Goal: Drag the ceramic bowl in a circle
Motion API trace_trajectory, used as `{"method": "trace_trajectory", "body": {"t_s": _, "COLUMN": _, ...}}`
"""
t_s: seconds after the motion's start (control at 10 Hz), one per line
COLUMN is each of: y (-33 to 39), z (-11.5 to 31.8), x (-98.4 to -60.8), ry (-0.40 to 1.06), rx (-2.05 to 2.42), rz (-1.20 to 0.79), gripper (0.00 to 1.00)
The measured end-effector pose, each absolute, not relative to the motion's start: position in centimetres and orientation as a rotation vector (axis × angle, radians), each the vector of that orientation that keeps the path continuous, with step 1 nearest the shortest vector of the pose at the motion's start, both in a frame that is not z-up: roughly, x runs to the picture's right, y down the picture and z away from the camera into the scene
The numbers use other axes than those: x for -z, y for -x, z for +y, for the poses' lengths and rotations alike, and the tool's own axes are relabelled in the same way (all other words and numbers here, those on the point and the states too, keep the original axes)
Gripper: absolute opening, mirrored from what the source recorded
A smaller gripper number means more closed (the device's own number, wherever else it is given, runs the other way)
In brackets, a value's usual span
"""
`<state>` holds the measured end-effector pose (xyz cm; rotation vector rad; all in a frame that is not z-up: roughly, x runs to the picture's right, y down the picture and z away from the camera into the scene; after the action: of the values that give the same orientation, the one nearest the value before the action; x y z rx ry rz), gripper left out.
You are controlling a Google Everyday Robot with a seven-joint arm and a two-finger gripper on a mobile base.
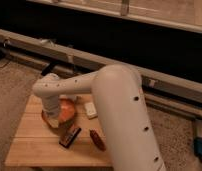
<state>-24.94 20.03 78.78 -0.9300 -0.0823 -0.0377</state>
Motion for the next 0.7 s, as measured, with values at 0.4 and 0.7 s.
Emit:
{"method": "trace_trajectory", "body": {"t_s": 0.4, "y": 29.8, "z": 23.2, "x": -74.8, "ry": 0.927, "rx": 0.153, "rz": -0.159, "gripper": 0.00}}
{"method": "trace_trajectory", "body": {"t_s": 0.7, "y": 31.2, "z": 25.8, "x": -70.3, "ry": 0.930, "rx": 0.247, "rz": -0.225, "gripper": 0.00}}
